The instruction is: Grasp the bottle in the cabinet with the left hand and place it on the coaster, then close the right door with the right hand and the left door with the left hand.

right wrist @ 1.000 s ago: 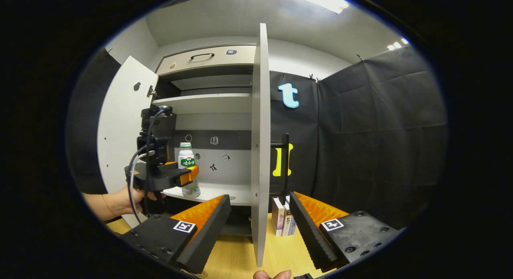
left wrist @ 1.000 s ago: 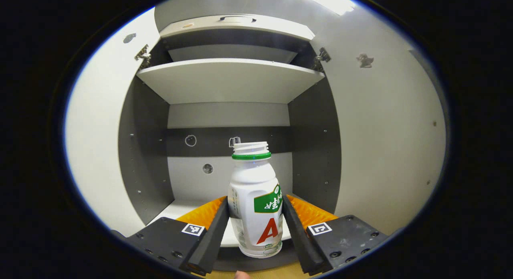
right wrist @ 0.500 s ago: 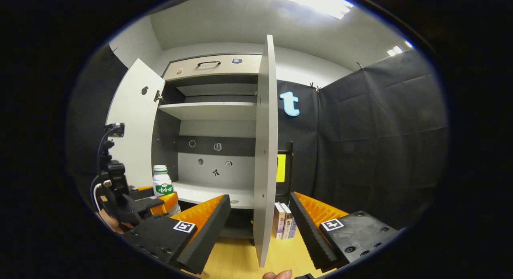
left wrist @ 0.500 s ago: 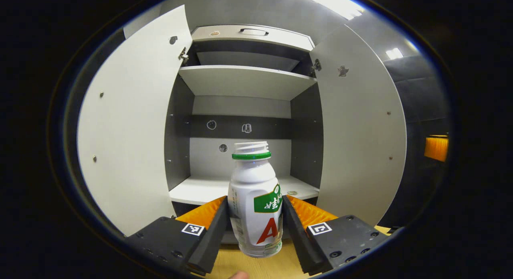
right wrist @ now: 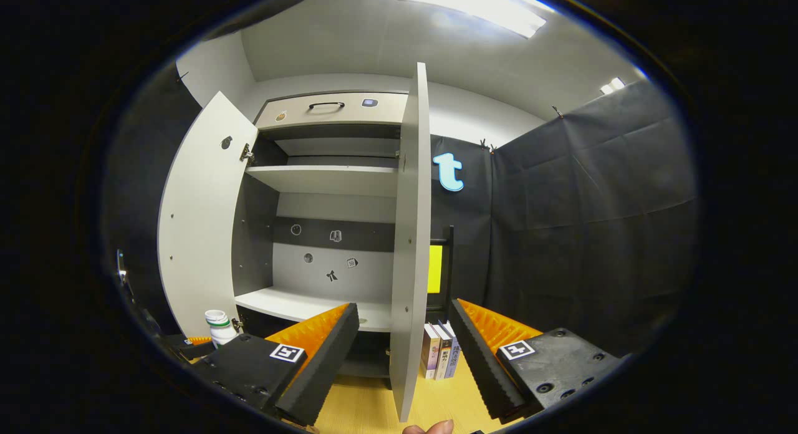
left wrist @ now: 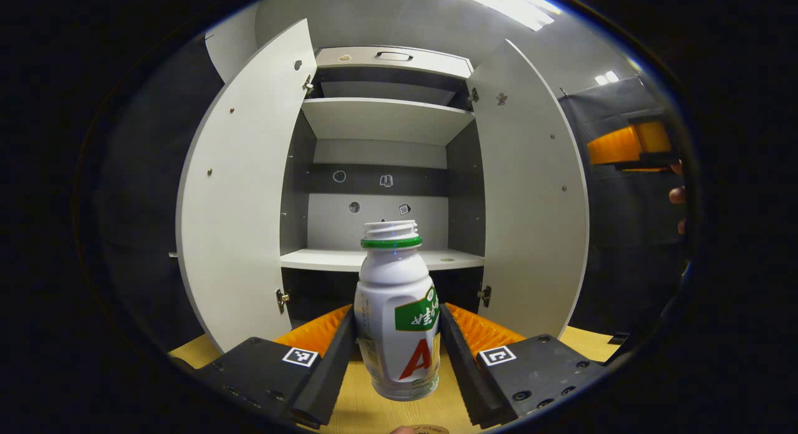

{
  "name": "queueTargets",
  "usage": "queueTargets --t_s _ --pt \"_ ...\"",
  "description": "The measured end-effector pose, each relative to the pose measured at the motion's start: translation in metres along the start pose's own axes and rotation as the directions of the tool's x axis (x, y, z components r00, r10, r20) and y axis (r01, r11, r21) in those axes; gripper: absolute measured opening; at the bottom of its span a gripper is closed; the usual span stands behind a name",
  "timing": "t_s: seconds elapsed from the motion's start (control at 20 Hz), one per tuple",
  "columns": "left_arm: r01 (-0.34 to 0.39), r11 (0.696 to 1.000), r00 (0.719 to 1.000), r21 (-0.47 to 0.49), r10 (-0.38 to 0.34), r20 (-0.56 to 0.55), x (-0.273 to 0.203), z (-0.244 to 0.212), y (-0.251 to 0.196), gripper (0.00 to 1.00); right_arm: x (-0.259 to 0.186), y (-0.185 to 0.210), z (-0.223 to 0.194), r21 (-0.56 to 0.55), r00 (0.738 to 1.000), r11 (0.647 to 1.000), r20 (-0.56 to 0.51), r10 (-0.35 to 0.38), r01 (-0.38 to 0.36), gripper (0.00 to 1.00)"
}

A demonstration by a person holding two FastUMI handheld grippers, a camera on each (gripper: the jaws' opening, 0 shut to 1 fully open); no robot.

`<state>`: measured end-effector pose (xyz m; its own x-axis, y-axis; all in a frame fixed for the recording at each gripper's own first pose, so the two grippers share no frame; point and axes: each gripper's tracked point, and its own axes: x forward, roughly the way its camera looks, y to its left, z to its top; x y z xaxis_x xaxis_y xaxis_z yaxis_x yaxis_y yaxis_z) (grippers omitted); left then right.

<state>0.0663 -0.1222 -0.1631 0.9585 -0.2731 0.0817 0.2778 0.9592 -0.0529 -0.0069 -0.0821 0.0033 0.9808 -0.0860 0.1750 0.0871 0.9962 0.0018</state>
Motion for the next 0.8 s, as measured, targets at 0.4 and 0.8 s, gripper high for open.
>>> queueTargets --t_s 0.4,0.8 --pt "0.072 0.997 0.993 0.023 -0.07 -0.091 -0.037 -0.113 -0.031 0.79 0.005 -0.004 -0.009 -0.047 1.0 0.999 0.008 0.001 -0.001 0.97" --pt "0.11 0.993 0.985 0.029 -0.106 -0.134 -0.04 -0.182 -0.037 0.79 0.001 -0.013 -0.023 -0.098 1.0 0.995 -0.022 -0.004 0.001 0.97"
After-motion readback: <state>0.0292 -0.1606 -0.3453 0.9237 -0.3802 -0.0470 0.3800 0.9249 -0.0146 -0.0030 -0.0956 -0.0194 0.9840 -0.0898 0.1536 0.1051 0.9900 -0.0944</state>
